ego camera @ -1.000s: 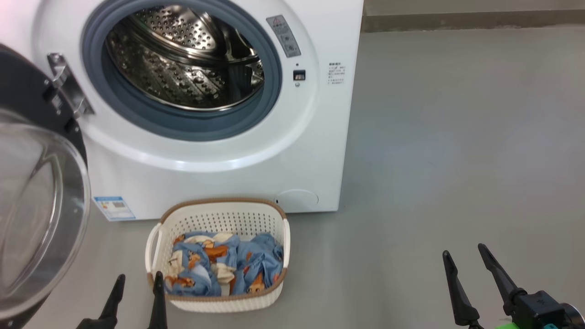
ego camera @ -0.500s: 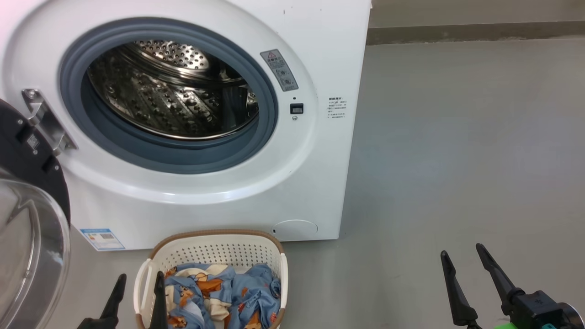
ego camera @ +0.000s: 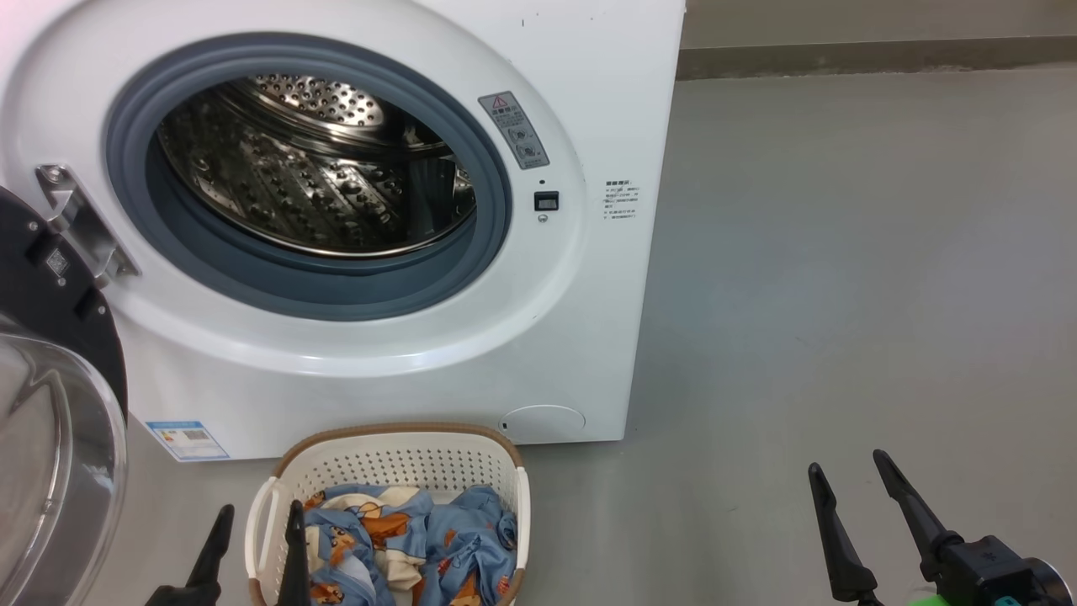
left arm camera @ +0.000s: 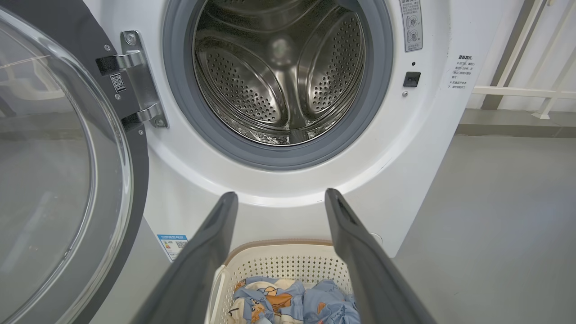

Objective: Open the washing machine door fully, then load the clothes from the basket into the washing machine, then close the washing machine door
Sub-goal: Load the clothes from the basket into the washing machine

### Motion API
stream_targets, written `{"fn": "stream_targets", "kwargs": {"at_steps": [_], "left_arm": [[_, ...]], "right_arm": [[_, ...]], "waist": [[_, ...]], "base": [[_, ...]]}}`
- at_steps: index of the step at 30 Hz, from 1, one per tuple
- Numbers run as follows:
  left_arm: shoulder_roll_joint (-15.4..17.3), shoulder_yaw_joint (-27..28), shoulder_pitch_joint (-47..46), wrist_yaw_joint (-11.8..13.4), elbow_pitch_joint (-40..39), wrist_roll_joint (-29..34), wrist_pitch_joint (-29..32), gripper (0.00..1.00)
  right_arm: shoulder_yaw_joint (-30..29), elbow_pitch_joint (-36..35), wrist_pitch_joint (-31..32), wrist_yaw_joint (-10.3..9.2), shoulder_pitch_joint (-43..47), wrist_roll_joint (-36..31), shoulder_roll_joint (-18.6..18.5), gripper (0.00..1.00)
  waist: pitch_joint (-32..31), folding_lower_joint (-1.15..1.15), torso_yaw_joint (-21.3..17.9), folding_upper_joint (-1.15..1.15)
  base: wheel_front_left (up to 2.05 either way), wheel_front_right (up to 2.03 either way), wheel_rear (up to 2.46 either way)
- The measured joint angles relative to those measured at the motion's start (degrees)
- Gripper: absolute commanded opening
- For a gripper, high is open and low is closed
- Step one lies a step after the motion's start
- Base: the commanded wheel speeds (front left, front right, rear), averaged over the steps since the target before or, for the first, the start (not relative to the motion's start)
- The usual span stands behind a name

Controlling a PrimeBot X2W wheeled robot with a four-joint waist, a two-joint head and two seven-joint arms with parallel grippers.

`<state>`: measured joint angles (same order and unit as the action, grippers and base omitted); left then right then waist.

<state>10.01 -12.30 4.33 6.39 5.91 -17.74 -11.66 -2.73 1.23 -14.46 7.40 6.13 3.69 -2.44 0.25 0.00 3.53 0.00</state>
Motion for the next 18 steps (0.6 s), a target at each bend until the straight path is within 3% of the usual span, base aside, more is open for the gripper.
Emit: {"fn": "stream_targets", "kwargs": {"at_steps": [12,18], "left_arm": [[0.12,-1.10,-0.44,0.40,-0.19,-0.26,0.00,1.00],[-1.32,-2.92,-4.03,-3.01,4.68,-3.24,0.75,1.00]], "right_arm": [[0.12,-0.20,0.00,0.00,-0.09,0.00,0.00,1.00],[0.38,-0.75,0.00,0.00,-1.08,-0.01,-0.01,1.00]], "waist": [[1.31,0.00,0.05,0.00],[3.55,0.00,-0.04,0.00]], "base": [[0.00,0.00,0.00],[0.00,0.00,0.00]]}}
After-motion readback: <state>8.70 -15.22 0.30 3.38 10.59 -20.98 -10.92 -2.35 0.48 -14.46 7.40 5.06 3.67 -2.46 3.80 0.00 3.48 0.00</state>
